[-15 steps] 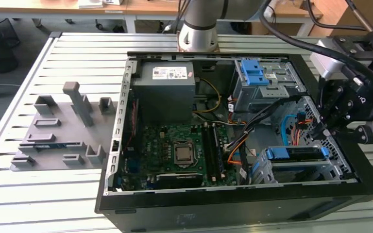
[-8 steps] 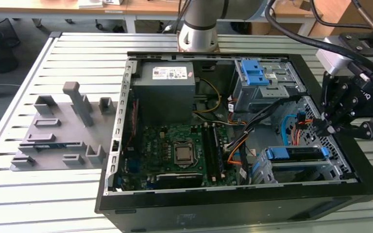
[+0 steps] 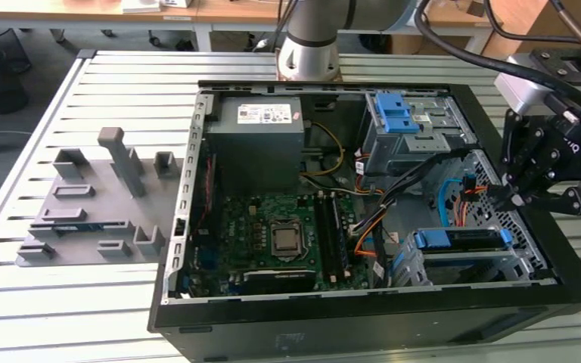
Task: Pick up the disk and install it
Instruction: 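Insert the first disk wire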
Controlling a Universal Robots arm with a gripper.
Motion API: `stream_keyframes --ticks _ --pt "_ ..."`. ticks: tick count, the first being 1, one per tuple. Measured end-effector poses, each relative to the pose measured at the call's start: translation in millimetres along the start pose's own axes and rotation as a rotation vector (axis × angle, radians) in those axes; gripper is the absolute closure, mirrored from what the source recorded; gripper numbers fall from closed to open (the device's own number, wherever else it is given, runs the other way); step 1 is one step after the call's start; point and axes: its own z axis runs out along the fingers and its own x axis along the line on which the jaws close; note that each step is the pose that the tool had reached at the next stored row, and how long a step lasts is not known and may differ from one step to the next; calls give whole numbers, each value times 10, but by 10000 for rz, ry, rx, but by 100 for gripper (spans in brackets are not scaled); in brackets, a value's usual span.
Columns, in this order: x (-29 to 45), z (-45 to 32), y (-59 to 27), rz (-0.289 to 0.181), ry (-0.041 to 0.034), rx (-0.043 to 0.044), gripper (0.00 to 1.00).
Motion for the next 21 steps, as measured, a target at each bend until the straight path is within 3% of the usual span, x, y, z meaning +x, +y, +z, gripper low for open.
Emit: stream_keyframes --ticks 8,13,18,21 --pt "-136 -26 -3 -2 160 -21 89" --pt "-207 -40 -24 -1 214 -143 89" --pt "-292 -42 -56 0 322 -328 89" --pt "-305 -41 -76 0 369 -410 89"
